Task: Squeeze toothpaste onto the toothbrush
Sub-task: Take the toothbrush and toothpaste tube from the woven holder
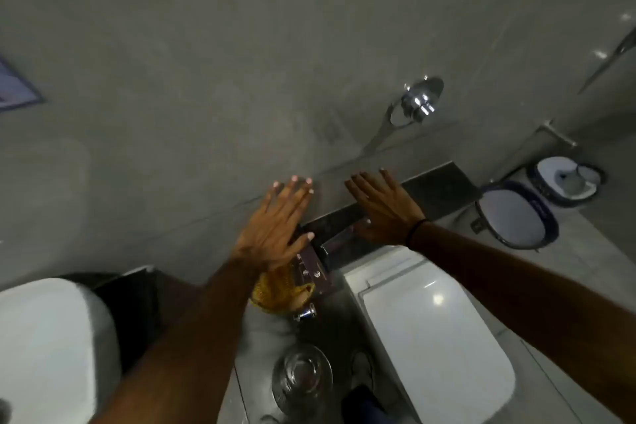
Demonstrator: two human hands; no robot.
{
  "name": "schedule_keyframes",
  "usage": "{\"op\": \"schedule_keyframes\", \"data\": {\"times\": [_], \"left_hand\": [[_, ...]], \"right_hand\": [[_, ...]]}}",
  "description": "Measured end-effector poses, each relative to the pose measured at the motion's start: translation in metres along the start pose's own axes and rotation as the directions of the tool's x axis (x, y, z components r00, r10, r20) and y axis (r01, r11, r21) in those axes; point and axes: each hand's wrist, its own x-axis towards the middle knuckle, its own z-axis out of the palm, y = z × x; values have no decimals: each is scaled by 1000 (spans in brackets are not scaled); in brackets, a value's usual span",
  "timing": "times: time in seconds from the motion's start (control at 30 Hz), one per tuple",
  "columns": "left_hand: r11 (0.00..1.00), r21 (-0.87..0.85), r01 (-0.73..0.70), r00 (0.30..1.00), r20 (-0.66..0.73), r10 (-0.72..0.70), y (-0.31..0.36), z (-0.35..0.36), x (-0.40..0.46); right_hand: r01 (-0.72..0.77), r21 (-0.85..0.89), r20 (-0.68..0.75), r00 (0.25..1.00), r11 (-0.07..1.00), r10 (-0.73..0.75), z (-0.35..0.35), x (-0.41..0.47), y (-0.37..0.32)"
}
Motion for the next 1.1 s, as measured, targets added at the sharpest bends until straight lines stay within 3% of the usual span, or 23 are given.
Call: {"op": "schedule_keyframes", "data": {"times": [0.07, 0.23, 0.4, 0.57, 0.67, 0.73, 0.8, 0.9, 1.0, 1.1], "left_hand": [[1000, -23, 20, 993, 113, -17, 14, 38, 17], [988, -11, 153, 942, 304, -143, 40, 132, 51], [984, 77, 158, 879, 444, -176, 52, 182, 88], [979, 88, 183, 847, 491, -202, 64, 196, 100], [978, 21, 207, 867, 460, -193, 68, 193, 96], [948, -111, 298, 877, 423, -226, 73, 188, 89], [817, -329, 474, 855, 394, -338, 79, 177, 79], [470, -637, 611, 779, 375, -503, 86, 152, 60], [54, -826, 561, 720, 454, -525, 84, 113, 34], [-81, -871, 485, 712, 447, -542, 71, 68, -4]], "right_hand": [[2, 47, 120, 993, 999, -8, 40, 12, 5], [15, 120, 235, 971, 993, -43, 134, 45, 9], [74, 78, 326, 941, 994, -95, 180, 72, 4], [81, 83, 297, 949, 993, -103, 196, 70, 5], [84, 70, 316, 943, 994, -102, 190, 60, 12], [44, 87, 299, 952, 995, -68, 181, 47, 20], [-1, 124, 242, 970, 992, -29, 169, 32, 27], [-26, 183, 152, 988, 983, -2, 142, 8, 27], [-54, 249, 22, 999, 967, 50, 105, -13, 9], [-95, 362, -86, 987, 927, 134, 58, -29, -20]]}}
